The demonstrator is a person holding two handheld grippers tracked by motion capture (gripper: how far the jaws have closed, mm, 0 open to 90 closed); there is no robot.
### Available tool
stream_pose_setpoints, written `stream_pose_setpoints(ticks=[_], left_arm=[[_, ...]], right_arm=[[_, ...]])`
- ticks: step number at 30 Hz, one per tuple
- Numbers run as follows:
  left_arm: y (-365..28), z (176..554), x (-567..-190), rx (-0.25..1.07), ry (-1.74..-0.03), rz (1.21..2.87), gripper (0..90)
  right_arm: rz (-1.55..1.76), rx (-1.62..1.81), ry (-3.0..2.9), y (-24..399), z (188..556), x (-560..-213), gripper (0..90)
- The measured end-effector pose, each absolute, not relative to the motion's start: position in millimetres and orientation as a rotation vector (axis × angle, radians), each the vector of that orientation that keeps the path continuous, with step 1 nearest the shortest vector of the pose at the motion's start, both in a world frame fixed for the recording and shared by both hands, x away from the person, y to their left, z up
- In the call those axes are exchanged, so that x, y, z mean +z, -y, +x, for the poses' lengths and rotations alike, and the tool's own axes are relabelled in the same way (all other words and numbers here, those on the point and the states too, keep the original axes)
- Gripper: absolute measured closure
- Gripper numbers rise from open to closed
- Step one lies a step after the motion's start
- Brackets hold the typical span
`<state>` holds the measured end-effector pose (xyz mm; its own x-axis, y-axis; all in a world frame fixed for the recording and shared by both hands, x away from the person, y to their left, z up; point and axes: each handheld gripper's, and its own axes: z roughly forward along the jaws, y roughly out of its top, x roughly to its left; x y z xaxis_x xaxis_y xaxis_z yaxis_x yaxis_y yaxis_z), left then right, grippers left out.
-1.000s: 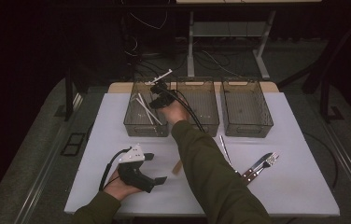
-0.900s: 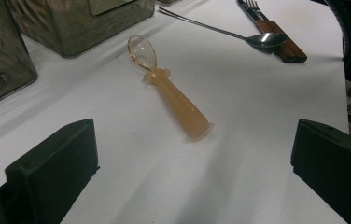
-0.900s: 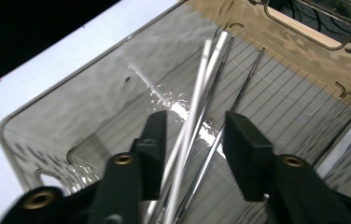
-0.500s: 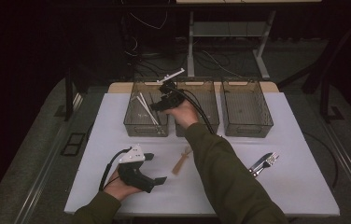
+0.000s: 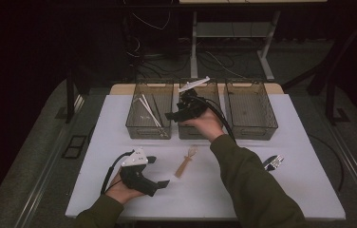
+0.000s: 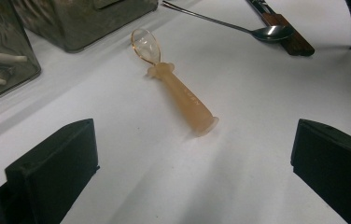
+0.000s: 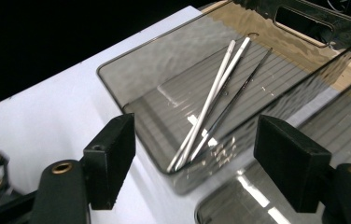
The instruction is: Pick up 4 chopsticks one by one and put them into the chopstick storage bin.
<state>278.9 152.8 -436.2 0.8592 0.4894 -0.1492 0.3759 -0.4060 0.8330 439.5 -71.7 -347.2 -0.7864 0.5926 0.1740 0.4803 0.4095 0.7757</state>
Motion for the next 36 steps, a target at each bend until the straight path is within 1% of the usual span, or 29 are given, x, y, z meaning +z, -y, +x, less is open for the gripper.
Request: stream_pose_setpoints(ticks=[8, 12, 15, 20, 22, 25, 36], left_arm=[[-153, 279, -437, 0.142, -0.637, 2.039, 0.0], [-153, 279, -437, 0.142, -0.636, 2.042, 0.0], [-153, 280, -437, 0.143, -0.638, 2.041, 0.0], [-153, 280, -438, 0.143, -0.639, 2.042, 0.0], [-153, 280, -438, 0.142, -0.642, 2.040, 0.0], [-153, 280, -438, 0.141, -0.644, 2.040, 0.0], [-154, 281, -438, 0.146, -0.656, 2.033, 0.0]], right_arm=[[0.914, 1.360, -2.524, 102, 420, -350, 26.6], [0.924, 1.371, -2.519, 118, 409, -356, 19.8], [0.930, 1.365, -2.511, 131, 400, -360, 18.1], [0.931, 1.374, -2.460, 156, 385, -366, 18.0], [0.925, 1.383, -2.440, 166, 378, -368, 14.7], [0.942, 1.382, -2.431, 179, 370, -372, 12.6], [0.989, 1.367, -2.401, 219, 339, -390, 11.3]])
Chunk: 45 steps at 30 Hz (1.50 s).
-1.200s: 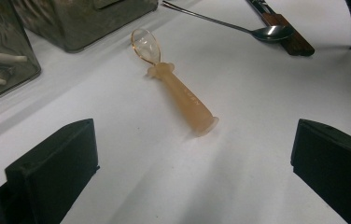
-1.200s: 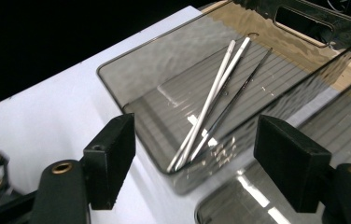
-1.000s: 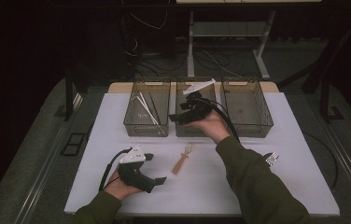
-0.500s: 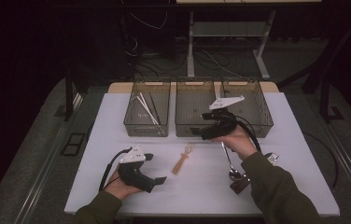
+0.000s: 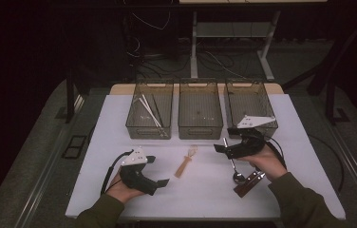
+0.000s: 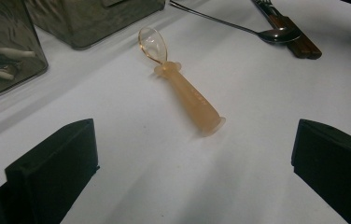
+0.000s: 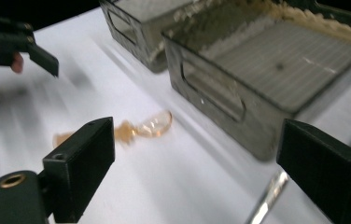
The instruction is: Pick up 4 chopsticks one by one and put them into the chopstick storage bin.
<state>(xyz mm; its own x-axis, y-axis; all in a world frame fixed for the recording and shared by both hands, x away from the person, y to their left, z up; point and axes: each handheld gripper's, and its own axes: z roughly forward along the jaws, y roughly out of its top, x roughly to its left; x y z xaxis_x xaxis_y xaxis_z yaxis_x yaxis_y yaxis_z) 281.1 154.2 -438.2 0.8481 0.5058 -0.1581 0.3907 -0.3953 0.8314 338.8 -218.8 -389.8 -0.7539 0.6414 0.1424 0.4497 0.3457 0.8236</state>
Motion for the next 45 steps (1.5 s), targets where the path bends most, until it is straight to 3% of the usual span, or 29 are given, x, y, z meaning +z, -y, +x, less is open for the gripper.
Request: stream_pose_setpoints(ticks=[27, 45], left_arm=[[-151, 280, -437, 0.177, -0.652, 2.060, 0.3], [-148, 284, -429, 0.227, -0.670, 2.067, 12.8]], right_arm=[[1.077, 1.315, -2.337, 283, 272, -434, 11.4], [1.068, 1.317, -2.334, 290, 261, -437, 11.4]])
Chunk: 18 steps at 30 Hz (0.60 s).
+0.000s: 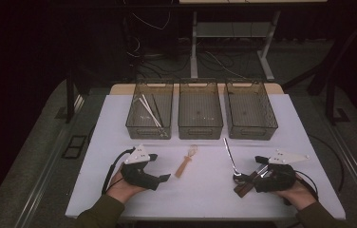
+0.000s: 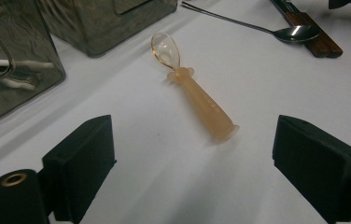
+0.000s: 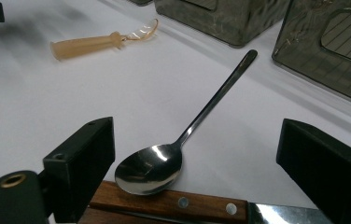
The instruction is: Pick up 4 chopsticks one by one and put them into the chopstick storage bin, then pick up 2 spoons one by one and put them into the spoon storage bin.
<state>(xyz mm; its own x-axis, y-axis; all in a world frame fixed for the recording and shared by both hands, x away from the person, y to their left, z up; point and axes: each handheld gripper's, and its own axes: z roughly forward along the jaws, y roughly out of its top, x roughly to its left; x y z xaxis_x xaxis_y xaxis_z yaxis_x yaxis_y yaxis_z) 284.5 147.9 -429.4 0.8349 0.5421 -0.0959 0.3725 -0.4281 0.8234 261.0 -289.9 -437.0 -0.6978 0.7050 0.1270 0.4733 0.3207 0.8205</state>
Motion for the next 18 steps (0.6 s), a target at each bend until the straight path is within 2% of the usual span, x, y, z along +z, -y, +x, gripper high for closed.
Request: stream_pose_setpoints(ticks=[4, 18], left_arm=[[-145, 287, -428, 0.240, -0.689, 2.059, 15.9], [-127, 308, -426, 0.237, -0.692, 2.060, 38.2]], right_arm=[[1.064, 1.318, -2.335, 290, 262, -437, 11.4], [1.062, 1.309, -2.337, 288, 262, -437, 11.4]])
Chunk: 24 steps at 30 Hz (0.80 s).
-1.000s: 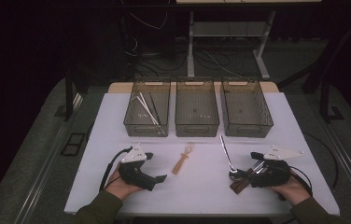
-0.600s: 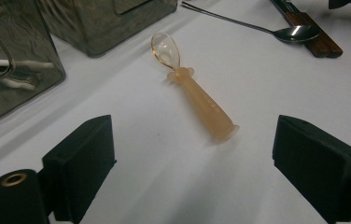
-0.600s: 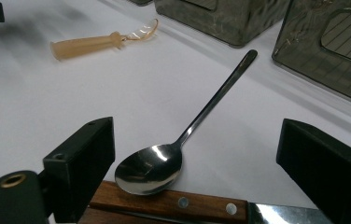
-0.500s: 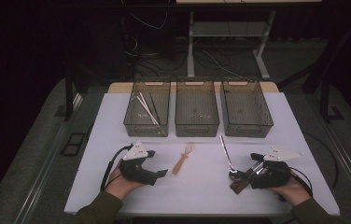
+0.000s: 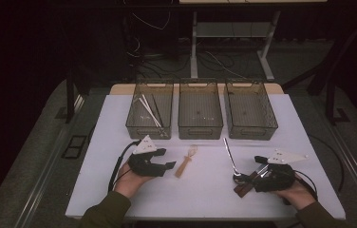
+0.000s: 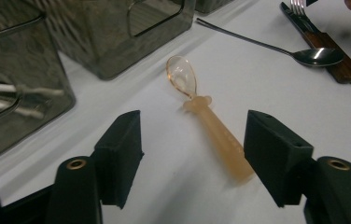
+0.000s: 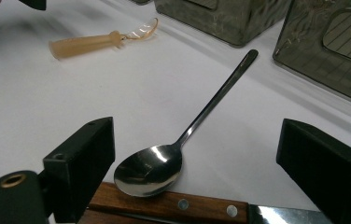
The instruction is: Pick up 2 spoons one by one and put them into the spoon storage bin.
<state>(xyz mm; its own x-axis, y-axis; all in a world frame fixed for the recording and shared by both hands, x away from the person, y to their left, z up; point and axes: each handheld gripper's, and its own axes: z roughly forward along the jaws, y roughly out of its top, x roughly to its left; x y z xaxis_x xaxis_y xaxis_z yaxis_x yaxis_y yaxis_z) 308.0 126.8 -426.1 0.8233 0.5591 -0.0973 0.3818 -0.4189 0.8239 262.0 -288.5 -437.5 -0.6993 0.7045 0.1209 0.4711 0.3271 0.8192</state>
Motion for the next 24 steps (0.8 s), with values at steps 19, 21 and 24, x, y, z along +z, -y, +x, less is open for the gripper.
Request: stream_pose_setpoints(ticks=[19, 21, 24], left_arm=[[-88, 348, -433, 0.277, -0.702, 2.145, 89.1], [-84, 352, -435, 0.277, -0.702, 2.158, 89.2], [-78, 358, -436, 0.284, -0.698, 2.161, 89.3]], right_arm=[[1.073, 1.297, -2.333, 289, 263, -438, 11.5], [1.074, 1.297, -2.330, 289, 263, -438, 11.5], [1.063, 1.293, -2.334, 288, 263, -438, 11.5]])
